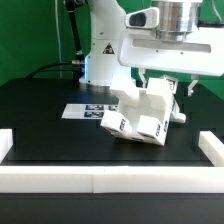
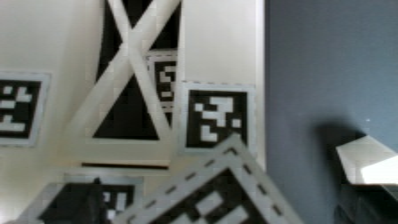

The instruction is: Assemble chair

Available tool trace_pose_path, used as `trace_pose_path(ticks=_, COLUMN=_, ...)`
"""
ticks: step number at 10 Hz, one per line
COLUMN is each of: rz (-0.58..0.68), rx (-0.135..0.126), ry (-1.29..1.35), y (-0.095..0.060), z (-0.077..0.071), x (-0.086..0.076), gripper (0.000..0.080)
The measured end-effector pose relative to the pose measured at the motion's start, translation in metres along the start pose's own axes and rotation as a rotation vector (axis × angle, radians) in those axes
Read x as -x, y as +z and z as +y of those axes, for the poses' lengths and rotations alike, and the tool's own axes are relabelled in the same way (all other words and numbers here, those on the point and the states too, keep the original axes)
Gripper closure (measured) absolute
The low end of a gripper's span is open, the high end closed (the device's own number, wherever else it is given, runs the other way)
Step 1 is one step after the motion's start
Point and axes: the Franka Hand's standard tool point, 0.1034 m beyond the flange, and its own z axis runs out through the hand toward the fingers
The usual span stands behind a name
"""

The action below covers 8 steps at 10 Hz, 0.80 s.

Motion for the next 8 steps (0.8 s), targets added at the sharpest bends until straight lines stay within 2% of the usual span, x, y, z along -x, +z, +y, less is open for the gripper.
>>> trace_pose_path(ticks=1, rz=-0.007, rx=0.011, ry=-0.022, y=-0.001, z=-0.002, x=0.002, gripper=0.0151)
trace_pose_path(ticks=2, rz=-0.015, rx=0.035, ry=-0.070, y=-0.006, z=-0.005, x=0.002, gripper=0.0151)
trace_pose_path(ticks=4, rz=-0.016, rx=0.034, ry=-0.114, y=-0.012, z=-0.007, x=-0.005, gripper=0.0151)
trace_pose_path(ticks=5, rz=-0.014, rx=0.033, ry=-0.128, y=-0.013, z=-0.003, x=-0.010, gripper=0.0151)
trace_pose_path(ticks=8, rz=-0.015, rx=0.031, ry=-0.109, y=-0.007, z=0.003, x=-0.011, gripper=0.0151)
